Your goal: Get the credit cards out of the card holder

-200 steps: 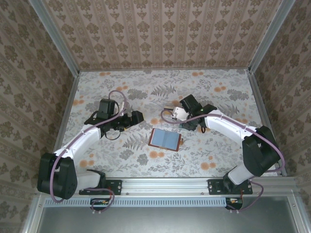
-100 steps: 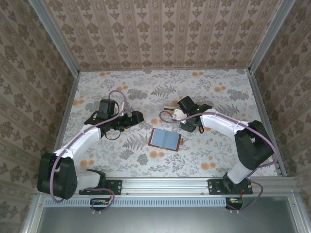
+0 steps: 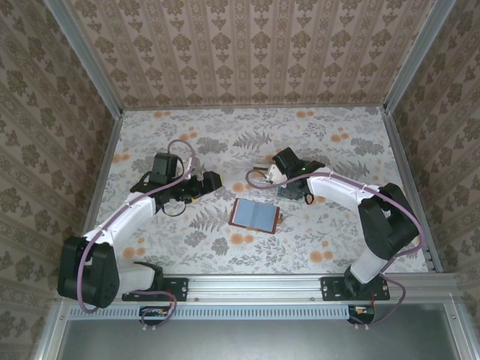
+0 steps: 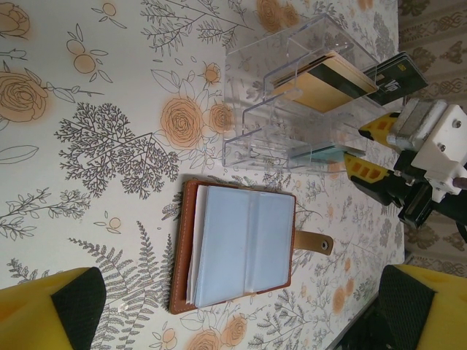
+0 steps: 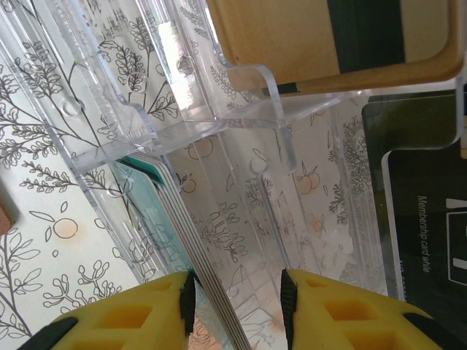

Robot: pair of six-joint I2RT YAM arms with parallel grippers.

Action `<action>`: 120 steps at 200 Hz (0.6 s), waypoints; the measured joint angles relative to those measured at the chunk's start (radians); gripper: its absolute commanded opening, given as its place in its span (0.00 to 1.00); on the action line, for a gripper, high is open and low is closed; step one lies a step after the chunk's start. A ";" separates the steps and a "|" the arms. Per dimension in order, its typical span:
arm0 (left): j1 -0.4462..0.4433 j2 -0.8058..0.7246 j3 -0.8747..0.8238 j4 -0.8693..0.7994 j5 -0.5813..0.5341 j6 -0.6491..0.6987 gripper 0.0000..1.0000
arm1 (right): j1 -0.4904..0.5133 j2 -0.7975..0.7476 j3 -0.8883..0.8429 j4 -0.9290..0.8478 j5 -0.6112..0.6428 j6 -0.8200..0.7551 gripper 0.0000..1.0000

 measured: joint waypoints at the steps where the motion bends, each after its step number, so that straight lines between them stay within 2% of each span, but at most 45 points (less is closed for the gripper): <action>1: 0.000 0.000 0.000 0.000 0.000 0.000 1.00 | 0.000 0.000 0.000 0.000 0.000 0.000 0.39; 66: 0.000 0.002 0.000 0.000 0.000 0.000 1.00 | 0.003 -0.076 -0.002 -0.004 -0.006 0.068 0.40; 120: -0.015 0.053 -0.005 0.024 0.027 -0.003 0.86 | 0.051 -0.242 -0.039 -0.006 -0.056 0.253 0.36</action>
